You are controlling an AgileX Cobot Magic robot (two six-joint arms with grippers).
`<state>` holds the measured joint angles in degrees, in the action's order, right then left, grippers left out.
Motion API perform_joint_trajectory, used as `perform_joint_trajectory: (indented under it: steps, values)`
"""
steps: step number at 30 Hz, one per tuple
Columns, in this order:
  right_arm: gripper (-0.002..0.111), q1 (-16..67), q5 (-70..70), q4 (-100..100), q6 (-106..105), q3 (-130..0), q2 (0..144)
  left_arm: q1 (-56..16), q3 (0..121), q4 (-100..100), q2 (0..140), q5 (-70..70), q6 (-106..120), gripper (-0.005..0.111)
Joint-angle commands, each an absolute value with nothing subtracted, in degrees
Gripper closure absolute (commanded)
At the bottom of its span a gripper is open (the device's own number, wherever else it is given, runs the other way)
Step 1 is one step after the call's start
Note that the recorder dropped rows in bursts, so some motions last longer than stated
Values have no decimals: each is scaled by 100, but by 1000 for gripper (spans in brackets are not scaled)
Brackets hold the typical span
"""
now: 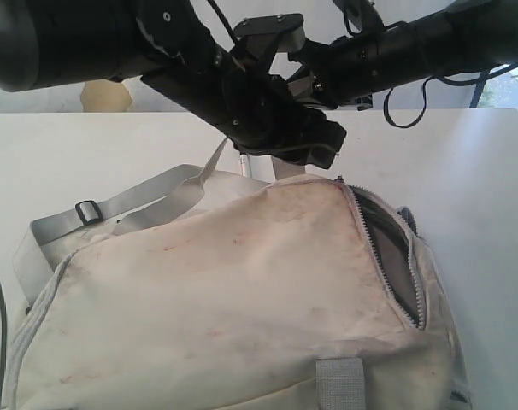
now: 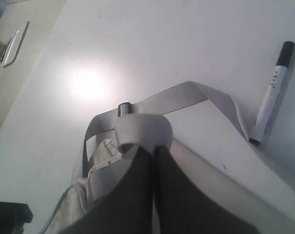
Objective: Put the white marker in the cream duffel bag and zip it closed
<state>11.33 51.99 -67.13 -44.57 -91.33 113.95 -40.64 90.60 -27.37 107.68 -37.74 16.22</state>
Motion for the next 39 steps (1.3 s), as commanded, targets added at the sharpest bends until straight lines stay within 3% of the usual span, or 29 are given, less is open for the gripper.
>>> perform_joint_trajectory:
  steps: [1,15,18,23,25,29,39]
  values:
    - [108,1087,5131,-6746,-4473,-9193,11352,-4093,9074,-2559,10735,-3854,1573,48]
    - [107,1087,5133,-6725,-2956,-9193,11661,-4015,9074,-1745,10299,-4016,1346,46]
    - [94,1064,5341,-6720,-3182,-9206,11661,-3877,9074,-1746,10246,-4367,1211,39]
    - [45,885,5892,-6620,-2984,-9208,11661,-3632,9074,-1670,10235,-4735,1018,36]
    - [36,717,6262,-6335,-2681,-9208,11639,-3597,9074,-1655,10226,-4827,1018,37]
    - [41,335,6682,-5541,-2230,-9218,11523,-3597,9074,-1585,10212,-4878,1045,37]
    - [78,-450,6996,-4603,-2557,-8685,10957,-3597,9838,-1916,10960,-5103,342,41]
